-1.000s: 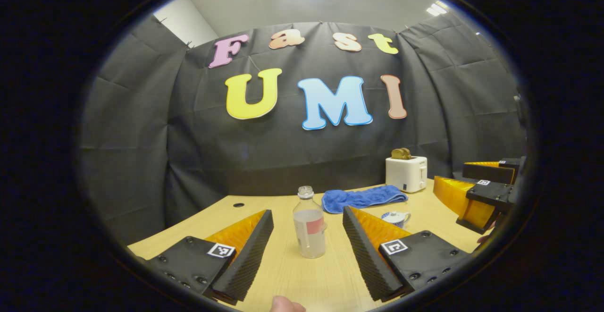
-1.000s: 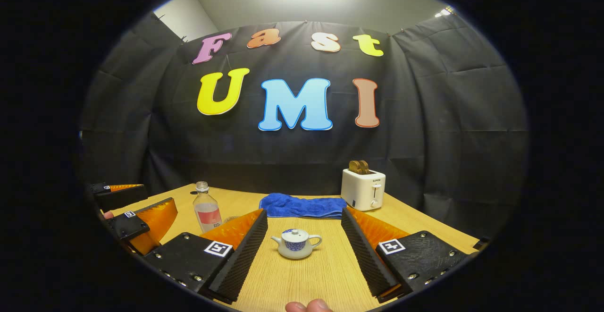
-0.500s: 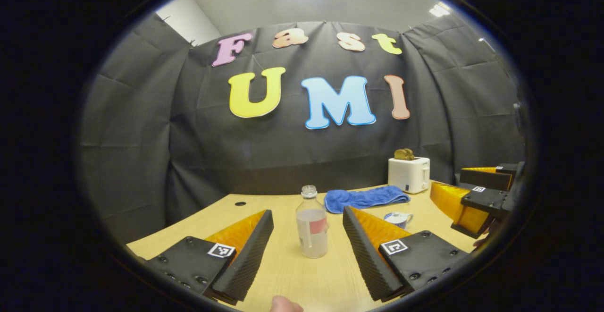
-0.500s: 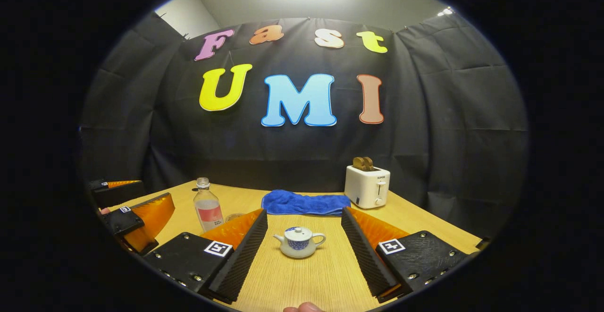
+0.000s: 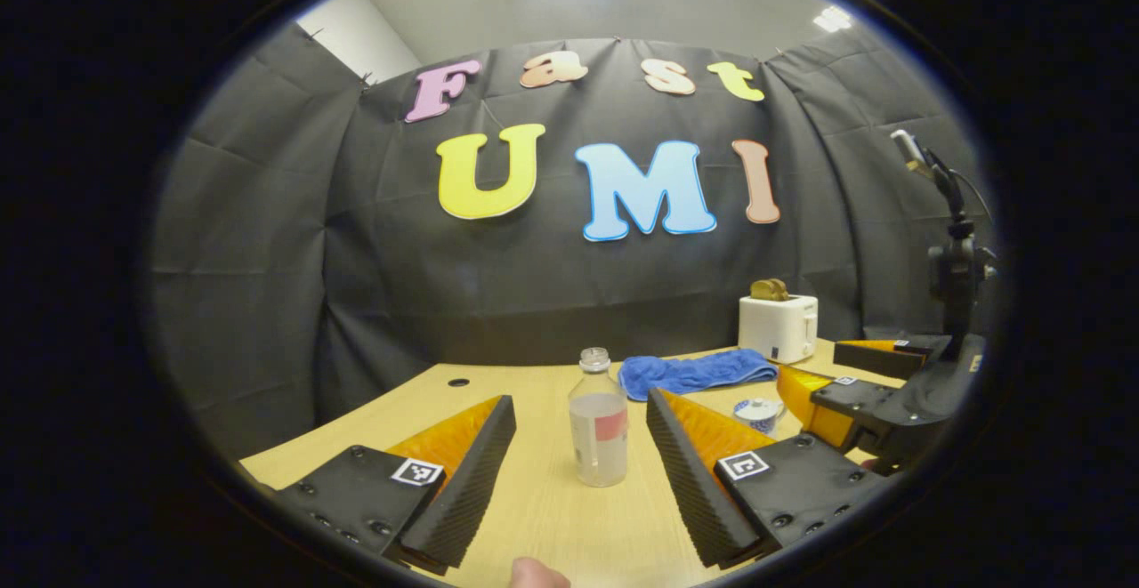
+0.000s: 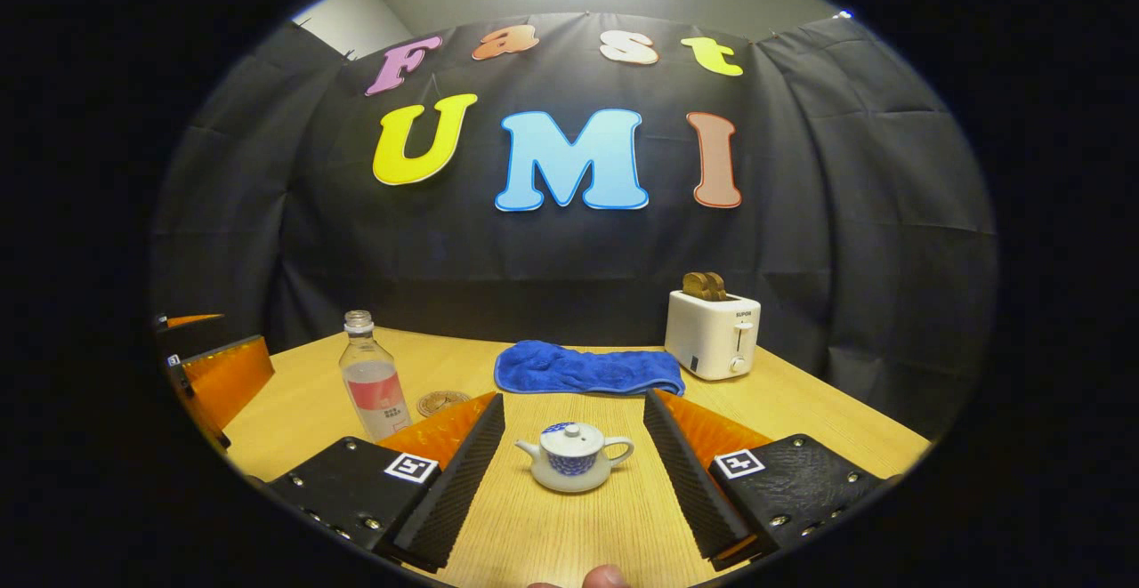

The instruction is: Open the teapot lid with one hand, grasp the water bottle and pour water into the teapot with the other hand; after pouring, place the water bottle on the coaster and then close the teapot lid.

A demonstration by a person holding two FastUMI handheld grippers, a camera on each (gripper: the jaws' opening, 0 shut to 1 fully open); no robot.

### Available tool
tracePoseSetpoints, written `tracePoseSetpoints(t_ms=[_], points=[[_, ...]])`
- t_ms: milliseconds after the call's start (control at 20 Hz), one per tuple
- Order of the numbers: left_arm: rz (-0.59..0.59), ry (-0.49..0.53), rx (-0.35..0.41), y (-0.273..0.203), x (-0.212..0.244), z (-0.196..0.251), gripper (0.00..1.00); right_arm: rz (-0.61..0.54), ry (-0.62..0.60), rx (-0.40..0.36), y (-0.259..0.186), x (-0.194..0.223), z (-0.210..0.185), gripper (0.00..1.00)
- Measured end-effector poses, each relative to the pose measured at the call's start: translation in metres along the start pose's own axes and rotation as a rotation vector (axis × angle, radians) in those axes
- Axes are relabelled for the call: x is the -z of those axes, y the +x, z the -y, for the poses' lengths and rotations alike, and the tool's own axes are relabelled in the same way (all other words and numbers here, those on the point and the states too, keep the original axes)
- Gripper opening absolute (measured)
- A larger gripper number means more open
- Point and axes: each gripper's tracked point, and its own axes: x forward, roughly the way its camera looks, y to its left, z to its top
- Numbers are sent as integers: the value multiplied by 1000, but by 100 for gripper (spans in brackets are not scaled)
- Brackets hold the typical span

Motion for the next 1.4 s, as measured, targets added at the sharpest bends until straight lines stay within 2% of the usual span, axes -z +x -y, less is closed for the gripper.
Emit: tracePoseSetpoints(t_ms=[500, 550, 650, 750, 850, 950, 1200, 1300, 1400], points=[[-14, -12, -11, 6, 7, -11, 100, -64, -18, 20, 57, 35, -4, 96], [-15, -13, -14, 8, 6, -12, 100, -73, -17, 17, 63, 38, -5, 89], [-17, -16, -20, 8, 8, -16, 100, -86, -27, 22, 74, 44, -5, 85], [-19, -17, -26, 9, 8, -20, 100, -107, -28, 6, 82, 51, -10, 71], [-23, -17, -31, 11, 10, -23, 100, -119, -48, 27, 92, 59, -6, 70], [-26, -18, -35, 12, 11, -26, 100, -137, -34, 29, 92, 63, -6, 28], [-39, -27, -32, 15, 17, -26, 100, -137, -28, 35, 89, 61, -5, 28], [-39, -25, -28, 15, 16, -24, 100, -138, 6, 28, 96, 64, -4, 7], [-34, -21, -28, 14, 14, -25, 100, -143, -16, 21, 96, 64, -6, 7]])
